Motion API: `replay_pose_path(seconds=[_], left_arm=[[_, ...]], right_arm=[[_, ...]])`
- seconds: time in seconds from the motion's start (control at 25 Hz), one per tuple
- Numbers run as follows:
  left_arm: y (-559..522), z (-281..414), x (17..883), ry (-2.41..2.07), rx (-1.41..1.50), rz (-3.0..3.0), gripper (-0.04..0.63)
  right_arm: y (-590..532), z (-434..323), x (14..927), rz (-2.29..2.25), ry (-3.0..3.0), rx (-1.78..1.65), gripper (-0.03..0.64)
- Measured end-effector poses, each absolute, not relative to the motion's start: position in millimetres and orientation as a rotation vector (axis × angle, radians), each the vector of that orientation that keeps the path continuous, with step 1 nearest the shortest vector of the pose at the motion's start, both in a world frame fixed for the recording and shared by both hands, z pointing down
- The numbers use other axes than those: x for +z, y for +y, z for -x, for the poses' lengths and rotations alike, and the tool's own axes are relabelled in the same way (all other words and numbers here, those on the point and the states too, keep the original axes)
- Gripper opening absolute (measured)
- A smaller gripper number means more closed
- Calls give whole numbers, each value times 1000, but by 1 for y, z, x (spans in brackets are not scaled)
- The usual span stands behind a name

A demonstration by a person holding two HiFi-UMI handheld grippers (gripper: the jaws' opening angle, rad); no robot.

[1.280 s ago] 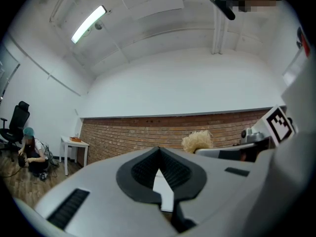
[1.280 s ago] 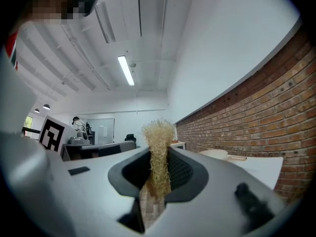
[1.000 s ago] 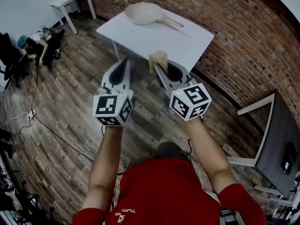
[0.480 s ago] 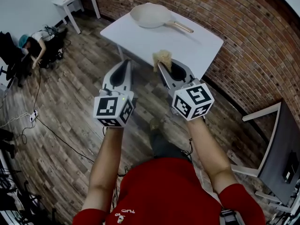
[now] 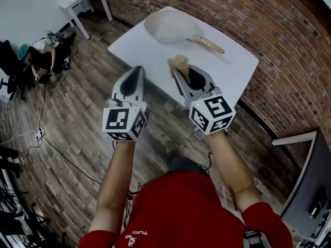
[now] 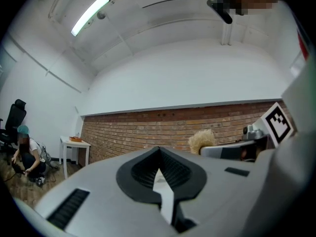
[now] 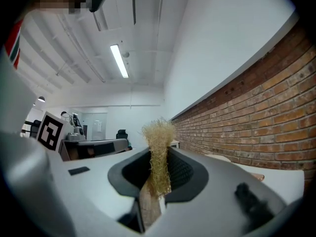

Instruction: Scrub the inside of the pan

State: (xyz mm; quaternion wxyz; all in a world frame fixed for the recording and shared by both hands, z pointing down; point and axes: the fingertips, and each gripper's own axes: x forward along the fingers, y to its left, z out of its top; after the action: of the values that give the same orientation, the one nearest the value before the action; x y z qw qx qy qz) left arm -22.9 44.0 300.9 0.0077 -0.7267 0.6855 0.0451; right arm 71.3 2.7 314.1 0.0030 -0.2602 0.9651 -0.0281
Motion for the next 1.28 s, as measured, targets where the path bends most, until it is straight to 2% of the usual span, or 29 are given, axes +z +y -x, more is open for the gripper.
replay_pose_path(seconds=[0.44,1.28], left_arm=[[-73,70,300,2177,107,2237,12],[-244,165,326,2004,69,2408,12]], right_arm=[[-126,-32,319,847,3048,-120,86],[-275,59,334,1125,3029,-110,87]])
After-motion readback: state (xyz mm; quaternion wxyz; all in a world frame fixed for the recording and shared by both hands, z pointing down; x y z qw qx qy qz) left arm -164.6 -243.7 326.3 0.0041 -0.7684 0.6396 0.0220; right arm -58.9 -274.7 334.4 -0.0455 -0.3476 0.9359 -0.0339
